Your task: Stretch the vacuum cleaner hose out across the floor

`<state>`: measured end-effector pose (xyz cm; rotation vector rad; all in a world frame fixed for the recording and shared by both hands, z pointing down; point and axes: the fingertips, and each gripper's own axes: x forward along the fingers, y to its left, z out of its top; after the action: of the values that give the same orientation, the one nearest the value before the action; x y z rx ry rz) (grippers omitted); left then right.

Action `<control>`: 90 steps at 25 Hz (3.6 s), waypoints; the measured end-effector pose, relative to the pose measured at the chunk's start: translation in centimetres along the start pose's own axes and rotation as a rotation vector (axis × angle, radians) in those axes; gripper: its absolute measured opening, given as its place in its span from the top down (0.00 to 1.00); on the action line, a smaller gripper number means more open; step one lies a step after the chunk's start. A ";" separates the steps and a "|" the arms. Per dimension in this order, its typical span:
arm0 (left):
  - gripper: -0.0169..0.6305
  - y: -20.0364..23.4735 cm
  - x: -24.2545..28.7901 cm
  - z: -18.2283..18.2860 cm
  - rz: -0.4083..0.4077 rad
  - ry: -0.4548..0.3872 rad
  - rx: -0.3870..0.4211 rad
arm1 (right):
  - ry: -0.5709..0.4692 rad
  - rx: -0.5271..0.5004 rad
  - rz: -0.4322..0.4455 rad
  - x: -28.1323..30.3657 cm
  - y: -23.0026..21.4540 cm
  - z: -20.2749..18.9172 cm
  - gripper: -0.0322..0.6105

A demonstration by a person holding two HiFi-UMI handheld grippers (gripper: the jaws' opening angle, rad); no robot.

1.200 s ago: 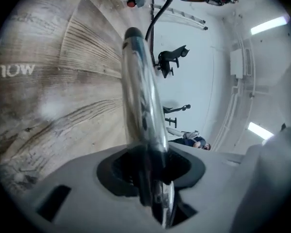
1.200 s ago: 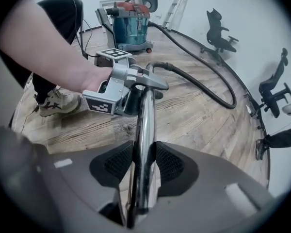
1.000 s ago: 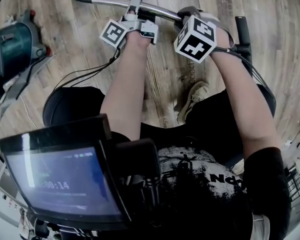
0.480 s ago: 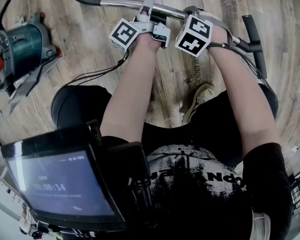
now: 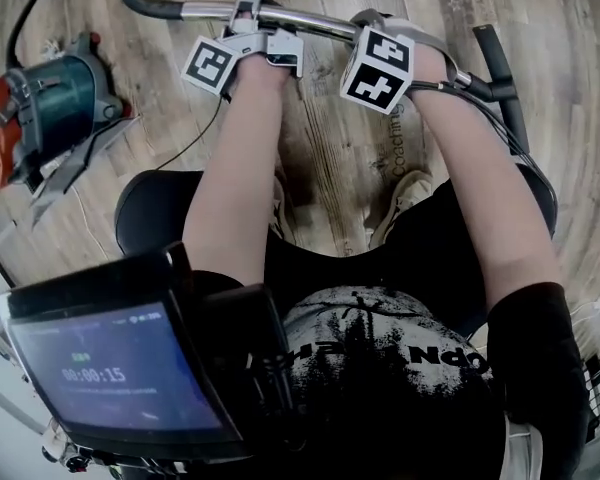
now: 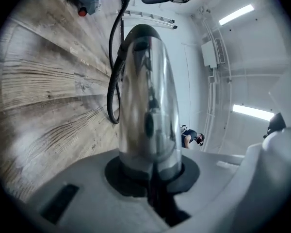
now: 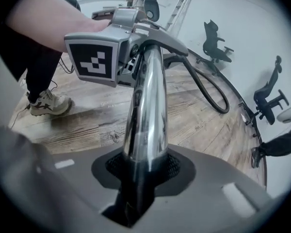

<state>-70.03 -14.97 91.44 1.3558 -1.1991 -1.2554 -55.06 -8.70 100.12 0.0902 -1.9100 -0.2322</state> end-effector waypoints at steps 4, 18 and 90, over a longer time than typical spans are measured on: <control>0.91 -0.9 0.1 -0.3 0.003 0.002 0.048 | 0.001 -0.015 -0.044 1.1 -0.5 0.0 0.76; 0.91 -10.8 1.5 0.9 -0.013 0.063 0.145 | -0.040 0.022 -0.094 -6.3 -2.1 4.1 0.84; 0.92 -73.5 -0.9 -18.2 -0.273 0.571 0.019 | 0.075 0.440 -0.352 -69.7 1.3 7.4 0.81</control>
<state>-46.47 -5.28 20.07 1.7806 -0.6442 -0.9344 -37.82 5.68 33.67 0.7235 -1.8323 -0.0380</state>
